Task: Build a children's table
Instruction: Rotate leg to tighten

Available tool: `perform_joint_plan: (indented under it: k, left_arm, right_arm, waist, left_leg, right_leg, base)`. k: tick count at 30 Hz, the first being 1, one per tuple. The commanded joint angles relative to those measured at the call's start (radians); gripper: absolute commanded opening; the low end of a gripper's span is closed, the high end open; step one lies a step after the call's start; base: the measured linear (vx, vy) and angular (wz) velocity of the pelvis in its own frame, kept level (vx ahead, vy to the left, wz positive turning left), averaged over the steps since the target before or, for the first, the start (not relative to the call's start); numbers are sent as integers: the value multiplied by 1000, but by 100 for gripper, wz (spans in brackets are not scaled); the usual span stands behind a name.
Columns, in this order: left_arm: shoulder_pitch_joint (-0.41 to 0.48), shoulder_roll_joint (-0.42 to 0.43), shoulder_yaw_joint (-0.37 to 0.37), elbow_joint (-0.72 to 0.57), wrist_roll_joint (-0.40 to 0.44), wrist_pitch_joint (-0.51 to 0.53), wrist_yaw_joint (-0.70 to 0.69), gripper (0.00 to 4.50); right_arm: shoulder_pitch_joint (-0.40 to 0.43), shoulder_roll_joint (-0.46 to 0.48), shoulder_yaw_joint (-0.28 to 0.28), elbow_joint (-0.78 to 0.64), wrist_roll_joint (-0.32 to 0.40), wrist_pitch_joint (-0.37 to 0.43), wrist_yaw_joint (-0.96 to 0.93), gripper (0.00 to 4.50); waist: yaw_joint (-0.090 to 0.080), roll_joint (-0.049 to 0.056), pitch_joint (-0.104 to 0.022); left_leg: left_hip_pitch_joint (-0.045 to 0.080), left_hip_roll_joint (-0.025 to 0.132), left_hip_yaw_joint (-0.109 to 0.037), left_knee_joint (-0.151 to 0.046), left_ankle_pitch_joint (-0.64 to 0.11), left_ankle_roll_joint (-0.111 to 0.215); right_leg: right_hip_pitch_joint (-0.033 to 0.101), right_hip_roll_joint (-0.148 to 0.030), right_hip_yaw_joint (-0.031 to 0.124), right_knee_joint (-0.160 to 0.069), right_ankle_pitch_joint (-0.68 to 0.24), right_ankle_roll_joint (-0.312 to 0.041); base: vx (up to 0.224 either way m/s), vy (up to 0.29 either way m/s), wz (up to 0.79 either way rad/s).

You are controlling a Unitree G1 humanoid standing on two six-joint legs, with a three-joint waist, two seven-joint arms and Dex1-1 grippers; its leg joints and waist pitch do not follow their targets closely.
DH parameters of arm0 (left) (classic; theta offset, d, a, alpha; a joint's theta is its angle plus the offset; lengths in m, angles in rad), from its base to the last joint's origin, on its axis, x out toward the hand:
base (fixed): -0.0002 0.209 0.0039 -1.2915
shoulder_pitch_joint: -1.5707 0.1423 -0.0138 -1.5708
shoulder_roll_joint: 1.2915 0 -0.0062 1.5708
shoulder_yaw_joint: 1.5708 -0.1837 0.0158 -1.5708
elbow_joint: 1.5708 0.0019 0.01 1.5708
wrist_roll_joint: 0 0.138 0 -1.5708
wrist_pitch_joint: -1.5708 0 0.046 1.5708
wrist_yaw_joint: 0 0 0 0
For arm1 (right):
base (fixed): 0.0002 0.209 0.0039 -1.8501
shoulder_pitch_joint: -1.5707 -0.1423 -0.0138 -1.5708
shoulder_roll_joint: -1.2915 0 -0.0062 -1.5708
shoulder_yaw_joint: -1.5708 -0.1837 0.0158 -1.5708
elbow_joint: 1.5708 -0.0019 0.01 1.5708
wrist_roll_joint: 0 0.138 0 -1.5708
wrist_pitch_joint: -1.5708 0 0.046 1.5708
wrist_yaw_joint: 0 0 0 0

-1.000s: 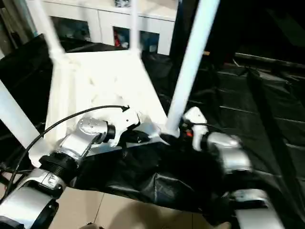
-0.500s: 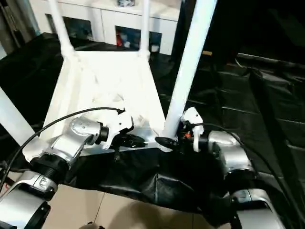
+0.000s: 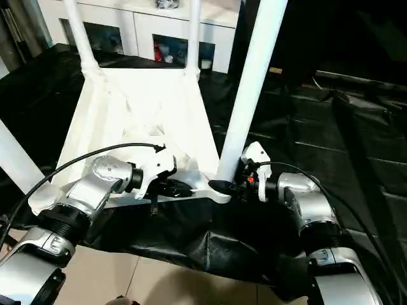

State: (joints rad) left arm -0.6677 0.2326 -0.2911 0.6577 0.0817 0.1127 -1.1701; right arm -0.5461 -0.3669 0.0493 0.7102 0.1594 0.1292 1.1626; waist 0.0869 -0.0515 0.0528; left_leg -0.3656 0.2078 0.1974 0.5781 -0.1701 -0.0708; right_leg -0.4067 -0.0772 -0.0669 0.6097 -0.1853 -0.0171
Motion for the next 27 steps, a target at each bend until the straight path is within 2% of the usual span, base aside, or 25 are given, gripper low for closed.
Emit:
perform_joint_plan:
  k: [1,3,5,7,8,10,12,13,14,15,17,18,19,21,23,25,26,27]
  left_arm:
    - [-1,-17,-16,0,1,12,26,0]
    - [-13,-33,-5,20,7,23,77,0]
    - [-27,-57,11,39,13,40,142,0]
    - [-37,-74,18,57,18,42,182,0]
    - [-46,-85,22,71,22,42,211,0]
    - [-56,-102,26,87,26,43,244,0]
    - [-65,-117,29,97,27,44,270,0]
    - [-65,-117,29,97,27,44,270,0]
    - [-75,-135,28,110,29,39,296,0]
    - [-80,-145,26,118,31,35,311,0]
    - [-83,-151,17,124,38,27,310,0]
    - [-83,-152,14,126,40,23,308,0]
    - [-83,-152,14,127,42,22,308,0]
    - [-74,-140,6,116,41,18,284,0]
    - [-71,-135,4,113,39,16,276,0]
    - [-62,-114,-2,99,30,6,229,0]
    - [-58,-106,-5,95,25,-5,206,0]
    - [-55,-98,-7,91,21,-7,184,0]
  right_arm:
    - [1,16,14,-6,6,20,-5,246]
    - [2,47,0,13,2,31,-78,245]
    - [-2,95,-9,55,-29,19,-219,245]
    - [-7,128,-15,88,-50,9,-318,244]
    - [-12,152,-19,111,-61,0,-383,244]
    - [-22,185,-31,144,-71,-10,-474,243]
    - [-36,215,-37,168,-78,-7,-546,243]
    - [-36,215,-37,168,-78,-7,-546,243]
    - [-59,261,-43,199,-86,1,-641,243]
    - [-73,292,-48,216,-92,-13,-696,243]
    - [-83,322,-51,230,-89,-43,-719,243]
    - [-86,329,-50,235,-88,-53,-721,278]
    - [-89,336,-53,237,-80,-57,-715,278]
    - [-90,338,-52,227,-67,-63,-679,316]
    - [-90,333,-49,224,-66,-64,-668,324]
    - [-85,305,-30,199,-65,-63,-598,347]
    - [-80,294,-18,186,-67,-65,-552,358]
    - [-73,282,-3,173,-72,-74,-507,364]
  waist:
    - [-1,-5,-66]
    - [-2,-4,-65]
    - [-9,-2,-62]
    - [-14,-2,-60]
    - [-24,-2,-56]
    - [-35,-1,-56]
    - [-39,-2,-55]
    - [-41,-2,-55]
    - [-46,8,-55]
    - [-49,5,-54]
    - [-54,8,-57]
    - [-54,8,-56]
    - [-54,8,-56]
    - [-54,10,-57]
    - [-54,7,-58]
    - [-52,8,-59]
    - [-50,8,-62]
    - [-49,8,-63]
  left_leg:
    - [10,30,-9,-53,-162,72]
    - [10,30,-9,-54,-169,68]
    - [12,28,-11,-58,-200,44]
    - [13,26,-14,-61,-226,29]
    - [15,25,-17,-64,-268,7]
    - [21,24,-20,-64,-304,-1]
    - [19,23,-21,-66,-312,0]
    - [20,23,-21,-66,-317,3]
    - [21,23,-22,-67,-329,0]
    - [18,23,-23,-68,-329,-3]
    - [17,21,-25,-68,-340,-9]
    - [19,21,-24,-68,-344,-6]
    - [20,21,-24,-68,-346,-3]
    - [19,23,-23,-69,-343,5]
    - [17,23,-22,-70,-336,9]
    - [19,24,-20,-68,-328,13]
    - [14,24,-19,-67,-299,25]
    - [14,24,-17,-66,-287,30]
  right_leg:
    - [54,-63,44,-68,-161,-226]
    - [53,-63,44,-69,-171,-223]
    - [48,-64,44,-76,-233,-209]
    - [49,-67,43,-84,-287,-194]
    - [44,-67,42,-93,-369,-168]
    - [41,-68,42,-100,-427,-153]
    - [42,-67,41,-104,-447,-140]
    - [39,-66,41,-105,-449,-138]
    - [36,-65,43,-106,-438,-144]
    - [37,-65,42,-104,-437,-144]
    - [38,-67,41,-106,-448,-136]
    - [37,-65,41,-107,-448,-136]
    - [37,-65,42,-107,-444,-138]
    - [38,-63,43,-103,-399,-154]
    - [40,-62,44,-98,-367,-167]
    - [41,-63,46,-95,-335,-182]
    - [47,-62,46,-89,-277,-196]
    - [48,-63,47,-88,-258,-199]
  base:
    - [0,0,0]
    - [0,0,0]
    - [0,0,0]
    - [0,0,0]
    - [0,0,0]
    - [0,0,0]
    - [0,0,0]
    - [0,0,0]
    - [0,0,0]
    - [0,0,0]
    - [0,0,0]
    - [0,0,0]
    - [0,0,0]
    - [0,0,0]
    - [0,0,0]
    - [0,0,0]
    - [0,0,0]
    - [0,0,0]
